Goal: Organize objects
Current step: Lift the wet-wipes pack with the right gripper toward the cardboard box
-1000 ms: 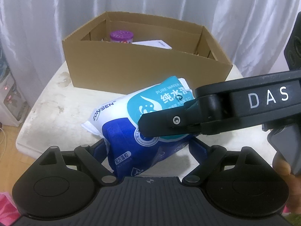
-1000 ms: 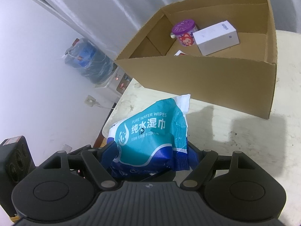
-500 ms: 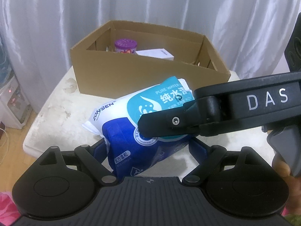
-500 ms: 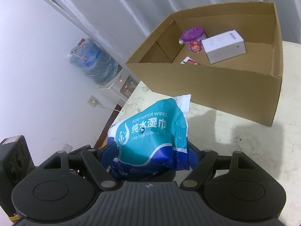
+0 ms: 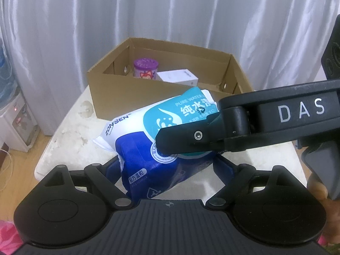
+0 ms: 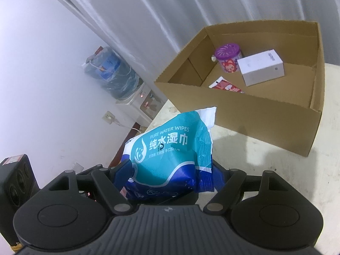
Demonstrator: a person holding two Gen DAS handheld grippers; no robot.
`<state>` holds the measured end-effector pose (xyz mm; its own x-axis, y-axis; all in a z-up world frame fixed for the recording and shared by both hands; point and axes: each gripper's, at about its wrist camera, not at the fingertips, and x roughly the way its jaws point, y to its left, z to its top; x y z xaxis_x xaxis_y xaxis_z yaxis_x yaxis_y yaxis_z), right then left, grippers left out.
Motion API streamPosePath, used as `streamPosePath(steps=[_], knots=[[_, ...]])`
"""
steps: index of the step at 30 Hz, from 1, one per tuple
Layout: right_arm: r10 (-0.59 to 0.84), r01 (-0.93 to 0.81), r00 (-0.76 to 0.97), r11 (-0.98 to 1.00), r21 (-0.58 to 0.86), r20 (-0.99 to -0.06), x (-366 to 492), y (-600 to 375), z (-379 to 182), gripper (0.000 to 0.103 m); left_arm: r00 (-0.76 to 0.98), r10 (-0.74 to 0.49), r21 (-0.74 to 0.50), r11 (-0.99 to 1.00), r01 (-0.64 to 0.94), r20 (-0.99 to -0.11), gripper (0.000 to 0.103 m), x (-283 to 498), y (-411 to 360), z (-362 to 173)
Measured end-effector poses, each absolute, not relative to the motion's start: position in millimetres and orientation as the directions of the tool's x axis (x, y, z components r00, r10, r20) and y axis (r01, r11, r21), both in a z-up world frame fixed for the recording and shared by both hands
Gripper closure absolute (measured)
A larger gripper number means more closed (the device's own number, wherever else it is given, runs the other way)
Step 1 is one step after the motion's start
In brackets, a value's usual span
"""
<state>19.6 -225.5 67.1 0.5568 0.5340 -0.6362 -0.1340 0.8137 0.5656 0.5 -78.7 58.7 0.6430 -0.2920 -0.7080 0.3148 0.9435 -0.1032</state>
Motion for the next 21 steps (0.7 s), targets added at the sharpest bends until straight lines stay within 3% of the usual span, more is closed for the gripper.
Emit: streamPosePath(steps=[21], knots=[[0.571,-0.154,0.584,0.776,0.612,-0.577,23,-235,77,0.023,0.665,-0.267,-0.075,0.950,0.302,-0.697,0.015,5,-86,78]])
